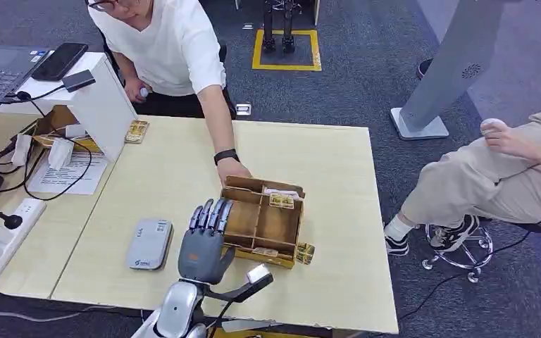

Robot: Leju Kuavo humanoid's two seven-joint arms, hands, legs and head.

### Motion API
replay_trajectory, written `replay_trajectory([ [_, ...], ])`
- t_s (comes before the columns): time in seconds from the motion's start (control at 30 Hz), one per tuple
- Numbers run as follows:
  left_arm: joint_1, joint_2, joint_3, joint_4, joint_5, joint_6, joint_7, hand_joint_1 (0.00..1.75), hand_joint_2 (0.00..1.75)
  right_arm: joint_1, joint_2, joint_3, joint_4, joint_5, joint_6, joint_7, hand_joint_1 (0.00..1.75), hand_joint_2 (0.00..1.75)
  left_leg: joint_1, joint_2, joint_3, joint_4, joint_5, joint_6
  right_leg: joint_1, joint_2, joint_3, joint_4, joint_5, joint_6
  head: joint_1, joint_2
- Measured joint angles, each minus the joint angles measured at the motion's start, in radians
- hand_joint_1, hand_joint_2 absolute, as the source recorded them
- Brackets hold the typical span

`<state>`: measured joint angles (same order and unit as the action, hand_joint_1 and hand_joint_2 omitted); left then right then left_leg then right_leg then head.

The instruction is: Pass the card to the sensor for recognition and then transmit it.

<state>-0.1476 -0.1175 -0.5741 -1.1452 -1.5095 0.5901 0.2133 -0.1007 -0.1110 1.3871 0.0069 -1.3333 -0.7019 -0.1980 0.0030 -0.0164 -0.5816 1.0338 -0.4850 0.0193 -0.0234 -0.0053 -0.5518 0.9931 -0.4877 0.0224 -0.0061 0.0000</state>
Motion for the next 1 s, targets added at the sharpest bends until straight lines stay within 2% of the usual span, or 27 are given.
replay_trajectory([
  [0.03, 0.0, 0.0, 0.0, 0.002, 0.003, 0.005, -0.004, 1.75, 1.75, 0.0, 0.0, 0.001, 0.0, 0.0, 0.0, 0.0, 0.0, 1.75, 0.0, 0.0, 0.0, 0.0, 0.0, 0.0, 0.0, 0.0, 0.0, 0.0, 0.0, 0.0, 0.0, 0.0],
  [0.23, -0.002, 0.0, 0.0, 0.013, 0.016, 0.01, -0.025, 1.75, 1.75, -0.002, 0.0, 0.01, 0.0, -0.005, 0.0, 0.0, 0.0, 1.75, 0.0, 0.0, 0.0, 0.0, 0.0, 0.0, 0.0, 0.0, 0.0, 0.0, 0.0, 0.0, 0.0, 0.0],
  [0.47, -0.015, 0.001, 0.0, 0.031, 0.068, -0.012, -0.11, 1.75, 1.75, -0.003, 0.0, 0.021, 0.0, -0.005, 0.0, 0.0, 0.0, 1.75, 0.0, 0.0, 0.0, 0.0, 0.0, 0.0, 0.0, 0.0, 0.001, 0.0, 0.0, 0.0, 0.0, 0.0],
  [0.93, -0.028, 0.008, 0.0, 0.049, 0.119, -0.037, -0.17, 1.75, 1.75, -0.005, 0.0, 0.035, 0.0, -0.006, 0.0, 0.0, 0.0, 1.75, 0.0, 0.0, 0.001, 0.0, 0.0, 0.0, 0.0, 0.0, 0.001, 0.0, 0.0, 0.0, 0.0, 0.0],
  [0.97, -0.029, 0.01, 0.0, 0.05, 0.121, -0.038, -0.171, 0.44, 1.75, -0.005, 0.0, 0.037, 0.0, -0.007, 0.0, 0.0, 0.0, 1.75, 0.0, 0.0, 0.001, 0.0, 0.0, 0.0, 0.0, 0.0, 0.001, 0.0, 0.0, 0.0, 0.0, 0.0],
  [1.0, -0.029, 0.01, 0.0, 0.05, 0.123, -0.038, -0.171, 0.0, 1.75, -0.005, 0.0, 0.039, 0.0, -0.007, 0.0, 0.0, 0.0, 1.75, 0.0, 0.0, 0.001, 0.0, 0.0, 0.0, 0.0, 0.0, 0.001, 0.0, 0.0, 0.0, 0.0, 0.0],
])
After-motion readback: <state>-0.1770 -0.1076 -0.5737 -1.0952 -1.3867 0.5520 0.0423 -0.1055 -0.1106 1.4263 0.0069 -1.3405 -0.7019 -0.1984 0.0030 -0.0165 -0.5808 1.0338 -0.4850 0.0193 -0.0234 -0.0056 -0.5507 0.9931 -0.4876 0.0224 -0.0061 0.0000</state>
